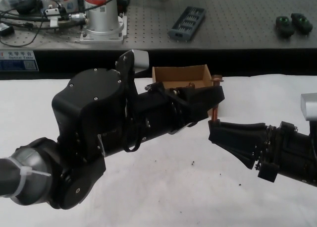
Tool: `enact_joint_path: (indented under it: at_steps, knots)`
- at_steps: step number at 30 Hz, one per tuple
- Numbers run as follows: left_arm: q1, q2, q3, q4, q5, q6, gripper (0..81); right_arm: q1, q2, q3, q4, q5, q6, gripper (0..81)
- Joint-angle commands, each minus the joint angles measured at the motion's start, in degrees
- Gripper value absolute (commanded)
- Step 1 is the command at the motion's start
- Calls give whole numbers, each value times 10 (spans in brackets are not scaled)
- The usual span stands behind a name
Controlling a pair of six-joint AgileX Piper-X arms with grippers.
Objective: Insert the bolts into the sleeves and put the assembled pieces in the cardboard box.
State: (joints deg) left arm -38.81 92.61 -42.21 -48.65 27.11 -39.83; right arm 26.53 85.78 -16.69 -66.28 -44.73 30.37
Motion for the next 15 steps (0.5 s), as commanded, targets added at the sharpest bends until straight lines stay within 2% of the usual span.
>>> enact_joint_path:
  at_steps: [1,8,15]
  knots:
    - [-2,0,-3,-7,18,-12,6,-5,-6,-1,-20,1,3,134]
    - [-2,0,-3,22,48,-15,6,-5,-6,-1,-20,-4,5,134]
    - [-2,0,-3,10,40,-4,6,-5,-6,-1,-20,5,5,134]
